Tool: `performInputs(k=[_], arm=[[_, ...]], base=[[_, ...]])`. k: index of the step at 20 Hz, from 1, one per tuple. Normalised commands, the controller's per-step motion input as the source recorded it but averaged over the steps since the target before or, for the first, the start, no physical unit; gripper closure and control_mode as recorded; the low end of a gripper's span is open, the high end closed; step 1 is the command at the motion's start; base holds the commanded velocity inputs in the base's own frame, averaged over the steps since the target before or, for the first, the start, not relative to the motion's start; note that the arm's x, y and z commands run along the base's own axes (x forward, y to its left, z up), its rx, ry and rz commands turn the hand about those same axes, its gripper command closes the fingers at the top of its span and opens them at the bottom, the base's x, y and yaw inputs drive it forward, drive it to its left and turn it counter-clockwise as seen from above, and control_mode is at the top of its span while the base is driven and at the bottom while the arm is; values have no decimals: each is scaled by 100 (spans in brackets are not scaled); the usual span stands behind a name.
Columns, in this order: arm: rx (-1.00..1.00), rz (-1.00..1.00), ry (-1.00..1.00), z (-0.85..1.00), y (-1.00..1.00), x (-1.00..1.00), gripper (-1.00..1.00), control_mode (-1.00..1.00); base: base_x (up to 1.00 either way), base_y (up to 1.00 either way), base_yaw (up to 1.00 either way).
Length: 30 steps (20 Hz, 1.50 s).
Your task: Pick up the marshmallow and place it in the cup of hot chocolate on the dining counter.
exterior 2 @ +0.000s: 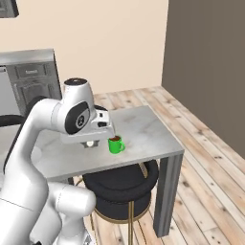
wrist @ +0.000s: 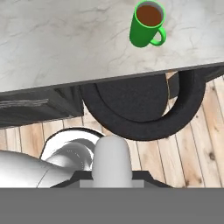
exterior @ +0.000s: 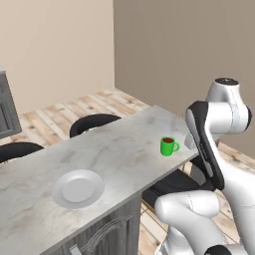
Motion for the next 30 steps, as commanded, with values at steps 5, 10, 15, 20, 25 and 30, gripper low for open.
performInputs(k=[5,10,15,20,25,30], arm=[[0,0,19,16,0,72,100,-100],[0,0,30,0,0,59,100,-100],[-3,0,20,-2,0,53,100,-100],[-3,0,4,-8,0,37,100,-100],[0,0,0,-13,0,28,100,-100],[0,0,0,-31,1,36,100,-100]], base=[[0,0,0],[0,0,0],[0,0,0],[0,0,0],[0,0,0],[0,0,0]])
